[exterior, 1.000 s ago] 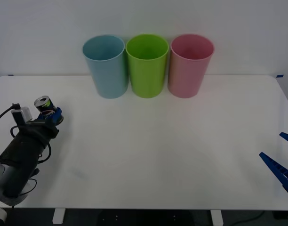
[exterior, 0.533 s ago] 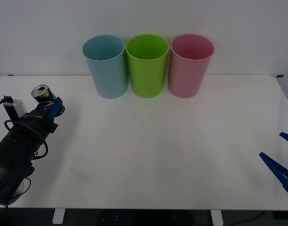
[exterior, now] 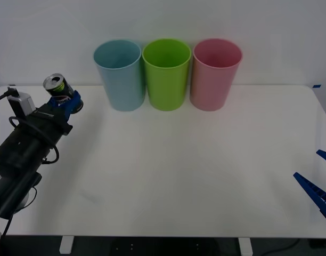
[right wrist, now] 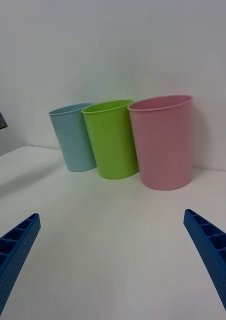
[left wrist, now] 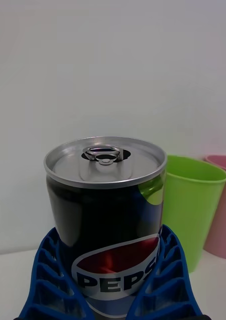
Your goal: Grasp the object on the table and drop it into the matching bin: aluminum can to the light blue bin, PET bottle to the pink bin.
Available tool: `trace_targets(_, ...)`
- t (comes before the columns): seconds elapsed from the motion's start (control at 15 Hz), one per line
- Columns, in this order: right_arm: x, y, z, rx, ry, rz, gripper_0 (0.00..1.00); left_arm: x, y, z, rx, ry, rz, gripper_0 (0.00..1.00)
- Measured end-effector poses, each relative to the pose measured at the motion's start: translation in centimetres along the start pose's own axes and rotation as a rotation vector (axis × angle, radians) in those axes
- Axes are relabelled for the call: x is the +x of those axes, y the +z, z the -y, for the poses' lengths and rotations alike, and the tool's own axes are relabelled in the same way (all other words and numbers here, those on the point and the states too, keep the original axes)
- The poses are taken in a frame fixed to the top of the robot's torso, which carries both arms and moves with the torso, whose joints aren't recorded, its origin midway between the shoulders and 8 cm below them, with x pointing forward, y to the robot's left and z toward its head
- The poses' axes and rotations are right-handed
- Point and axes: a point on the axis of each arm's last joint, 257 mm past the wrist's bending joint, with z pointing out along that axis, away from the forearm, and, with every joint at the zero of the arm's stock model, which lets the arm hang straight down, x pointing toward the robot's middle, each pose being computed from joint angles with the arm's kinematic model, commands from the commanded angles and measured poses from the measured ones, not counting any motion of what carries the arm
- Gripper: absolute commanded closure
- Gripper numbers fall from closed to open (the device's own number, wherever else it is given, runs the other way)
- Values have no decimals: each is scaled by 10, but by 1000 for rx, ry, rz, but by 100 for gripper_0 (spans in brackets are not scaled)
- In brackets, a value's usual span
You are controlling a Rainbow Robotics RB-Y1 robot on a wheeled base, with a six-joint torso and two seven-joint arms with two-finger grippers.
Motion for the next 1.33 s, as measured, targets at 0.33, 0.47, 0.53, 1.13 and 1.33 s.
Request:
trace_targets(0.33,0,0,0,0,0,0,0,-30,33,18,52,-49,42,100)
trace_targets(0.47,0,0,0,0,0,0,0,-41,43,18,56,-69,48,100)
trace_targets(0.53,0,0,0,0,0,0,0,-47,49,19,57,-79,53,100)
trace_targets(1.13,0,0,0,0,0,0,0,-66,122,26,28,-84,46,100)
trace_targets(1.33,0,0,0,0,0,0,0,-64,149,22,11,-70,27,100)
